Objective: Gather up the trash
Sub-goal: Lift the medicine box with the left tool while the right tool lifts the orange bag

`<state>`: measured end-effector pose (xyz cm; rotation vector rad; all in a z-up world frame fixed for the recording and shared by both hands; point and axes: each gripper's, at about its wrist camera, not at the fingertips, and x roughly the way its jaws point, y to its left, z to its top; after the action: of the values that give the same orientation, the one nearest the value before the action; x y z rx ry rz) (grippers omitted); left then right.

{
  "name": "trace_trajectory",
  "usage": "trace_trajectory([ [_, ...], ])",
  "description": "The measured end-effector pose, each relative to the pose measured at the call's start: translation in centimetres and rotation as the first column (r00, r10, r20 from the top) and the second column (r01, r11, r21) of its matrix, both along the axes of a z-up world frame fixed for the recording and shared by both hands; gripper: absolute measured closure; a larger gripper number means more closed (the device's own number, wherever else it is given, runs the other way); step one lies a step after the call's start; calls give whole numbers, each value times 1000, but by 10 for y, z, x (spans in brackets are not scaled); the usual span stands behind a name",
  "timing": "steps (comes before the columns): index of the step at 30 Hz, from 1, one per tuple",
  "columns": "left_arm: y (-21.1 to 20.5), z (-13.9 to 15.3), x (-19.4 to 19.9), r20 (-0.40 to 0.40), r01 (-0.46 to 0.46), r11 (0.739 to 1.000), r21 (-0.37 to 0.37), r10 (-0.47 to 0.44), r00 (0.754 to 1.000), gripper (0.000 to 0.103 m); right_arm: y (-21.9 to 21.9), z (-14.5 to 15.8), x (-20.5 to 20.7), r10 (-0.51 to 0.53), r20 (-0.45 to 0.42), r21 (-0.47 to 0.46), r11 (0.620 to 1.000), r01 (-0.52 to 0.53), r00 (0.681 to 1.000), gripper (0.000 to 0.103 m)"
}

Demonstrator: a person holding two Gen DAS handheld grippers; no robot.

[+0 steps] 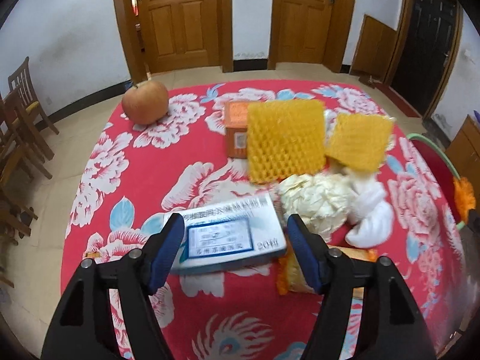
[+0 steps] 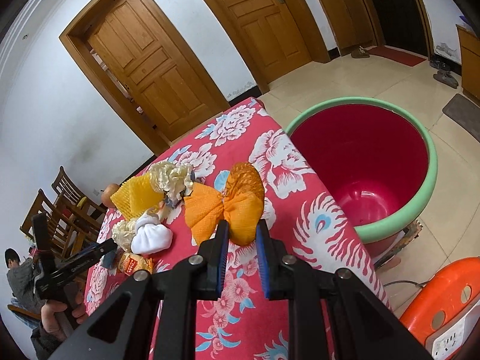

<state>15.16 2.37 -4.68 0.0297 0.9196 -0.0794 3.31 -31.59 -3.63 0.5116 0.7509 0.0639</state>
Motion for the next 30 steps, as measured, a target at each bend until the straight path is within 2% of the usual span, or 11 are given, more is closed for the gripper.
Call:
trace_trajectory([
  [4, 9, -7, 6, -17, -20, 1000, 14, 21, 1000, 31, 0, -1, 2, 4, -6, -3, 1000, -4, 1000, 83],
  [5, 11, -7, 7, -17, -25, 1000, 12, 26, 1000, 26, 0, -2, 2, 4, -7, -3, 1000, -4, 1000, 83],
  [10, 20, -8, 13, -21, -66, 997, 28, 67, 998, 18, 2, -4, 4, 7, -11, -3, 1000, -7, 1000, 83],
  [13, 20, -10, 12, -32, -66, 998, -4, 66, 997, 17, 4, -5, 5, 14, -17, -2, 1000, -14, 1000, 83],
  [16, 14, -15, 12, -61, -46, 999, -23, 44, 997, 11, 4, -6, 5, 15, -20, -2, 1000, -15, 1000, 83],
  [20, 6, -26, 12, -79, -34, 998, 49, 38, 996, 11, 4, -6, 5, 13, -20, -3, 1000, -13, 1000, 82],
  [24, 16, -28, 14, -93, -57, 998, -4, 56, 994, 13, 3, -8, 5, 13, -25, 0, 1000, -13, 1000, 82],
  [30, 26, -13, 0, -50, -88, 996, -21, 87, 995, 14, 3, -9, 5, 12, -23, 1, 1000, -12, 1000, 82],
])
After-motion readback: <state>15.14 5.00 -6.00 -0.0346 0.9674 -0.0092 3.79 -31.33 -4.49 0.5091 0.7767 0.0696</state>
